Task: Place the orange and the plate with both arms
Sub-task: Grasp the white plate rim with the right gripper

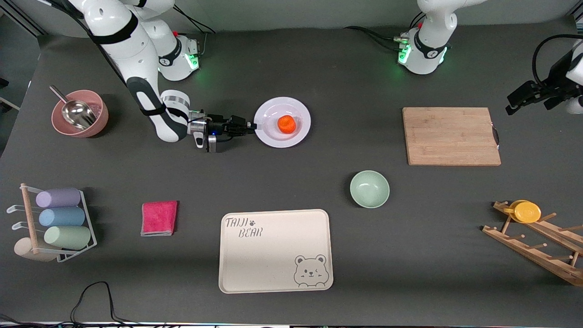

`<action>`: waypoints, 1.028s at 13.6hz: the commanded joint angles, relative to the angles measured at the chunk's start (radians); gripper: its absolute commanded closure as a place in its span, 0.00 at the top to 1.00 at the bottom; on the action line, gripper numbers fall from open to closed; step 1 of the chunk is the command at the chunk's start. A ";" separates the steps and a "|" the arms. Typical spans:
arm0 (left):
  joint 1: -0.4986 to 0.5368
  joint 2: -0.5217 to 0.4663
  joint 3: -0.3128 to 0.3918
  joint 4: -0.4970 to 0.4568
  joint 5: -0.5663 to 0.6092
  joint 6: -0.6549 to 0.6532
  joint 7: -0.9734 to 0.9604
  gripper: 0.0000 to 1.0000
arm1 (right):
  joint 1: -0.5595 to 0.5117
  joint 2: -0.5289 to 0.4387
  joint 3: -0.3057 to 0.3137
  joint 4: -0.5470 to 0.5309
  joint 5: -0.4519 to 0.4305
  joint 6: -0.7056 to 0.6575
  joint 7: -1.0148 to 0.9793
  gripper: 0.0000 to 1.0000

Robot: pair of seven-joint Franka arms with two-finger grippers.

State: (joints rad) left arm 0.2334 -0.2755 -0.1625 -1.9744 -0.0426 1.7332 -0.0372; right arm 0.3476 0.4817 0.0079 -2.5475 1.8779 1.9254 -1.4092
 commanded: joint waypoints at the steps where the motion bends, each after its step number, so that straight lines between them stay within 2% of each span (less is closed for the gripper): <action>1: -0.008 -0.018 -0.006 -0.026 0.021 -0.011 -0.004 1.00 | 0.005 0.032 0.041 0.015 0.056 0.032 -0.039 0.38; 4: -0.008 -0.018 -0.006 -0.029 0.021 -0.024 -0.004 1.00 | 0.005 0.032 0.041 0.015 0.058 0.032 -0.039 0.38; 5: -0.008 -0.016 -0.006 -0.029 0.020 -0.021 -0.004 1.00 | 0.005 0.031 0.041 0.015 0.058 0.032 -0.040 0.34; 8: -0.009 -0.014 -0.006 -0.020 0.009 -0.012 -0.003 1.00 | 0.005 0.031 0.041 0.015 0.058 0.032 -0.060 0.00; 14: -0.006 -0.014 0.000 -0.020 0.004 -0.003 0.011 1.00 | 0.004 0.026 0.041 0.015 0.058 0.026 -0.059 0.00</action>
State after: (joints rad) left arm 0.2329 -0.2752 -0.1710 -1.9929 -0.0385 1.7252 -0.0369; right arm 0.3480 0.4867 0.0379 -2.5478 1.9051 1.9443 -1.4338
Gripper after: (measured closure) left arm 0.000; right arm 0.965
